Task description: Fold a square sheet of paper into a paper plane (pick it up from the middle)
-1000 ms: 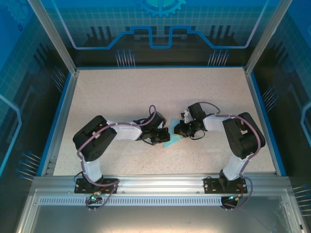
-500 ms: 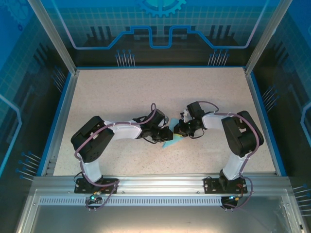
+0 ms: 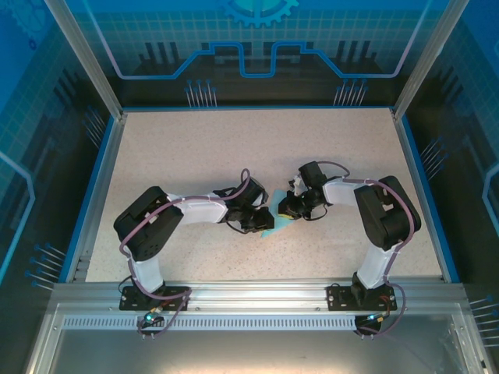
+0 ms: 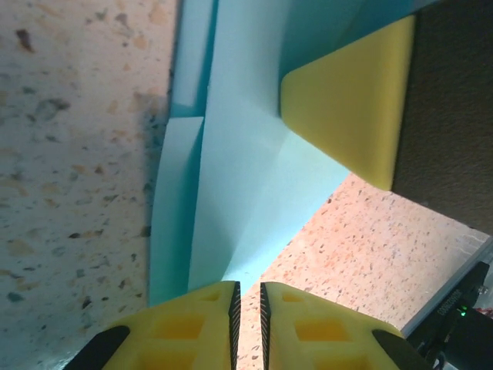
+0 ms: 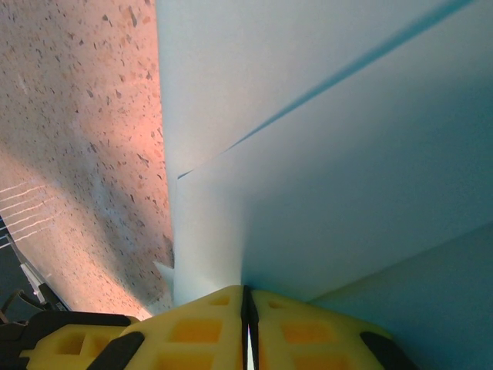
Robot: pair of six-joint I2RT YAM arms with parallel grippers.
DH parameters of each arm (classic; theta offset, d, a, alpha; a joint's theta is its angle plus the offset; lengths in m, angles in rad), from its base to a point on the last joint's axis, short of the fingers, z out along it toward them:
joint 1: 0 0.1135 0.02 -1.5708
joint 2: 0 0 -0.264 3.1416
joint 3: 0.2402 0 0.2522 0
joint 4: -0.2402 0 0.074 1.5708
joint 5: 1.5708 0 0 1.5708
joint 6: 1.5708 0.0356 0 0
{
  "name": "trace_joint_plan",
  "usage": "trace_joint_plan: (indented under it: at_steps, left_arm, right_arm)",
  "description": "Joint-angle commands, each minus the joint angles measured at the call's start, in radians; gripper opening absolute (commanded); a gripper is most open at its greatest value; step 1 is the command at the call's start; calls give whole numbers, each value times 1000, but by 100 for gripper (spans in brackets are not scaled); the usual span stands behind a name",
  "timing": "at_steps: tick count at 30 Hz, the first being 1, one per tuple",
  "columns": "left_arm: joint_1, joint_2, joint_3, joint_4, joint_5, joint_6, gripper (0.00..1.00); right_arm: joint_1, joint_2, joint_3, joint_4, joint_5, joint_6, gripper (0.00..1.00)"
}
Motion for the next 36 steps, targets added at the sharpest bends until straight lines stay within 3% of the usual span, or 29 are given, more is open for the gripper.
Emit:
trace_joint_plan:
  at_steps: [1, 36]
  left_arm:
    - [-5, 14, 7, -55, -26, 23, 19]
    - [-19, 18, -71, -131, -68, 21, 15]
  right_arm:
    - [16, 81, -30, -85, 167, 10, 12]
    - [16, 113, -22, -99, 181, 9, 12]
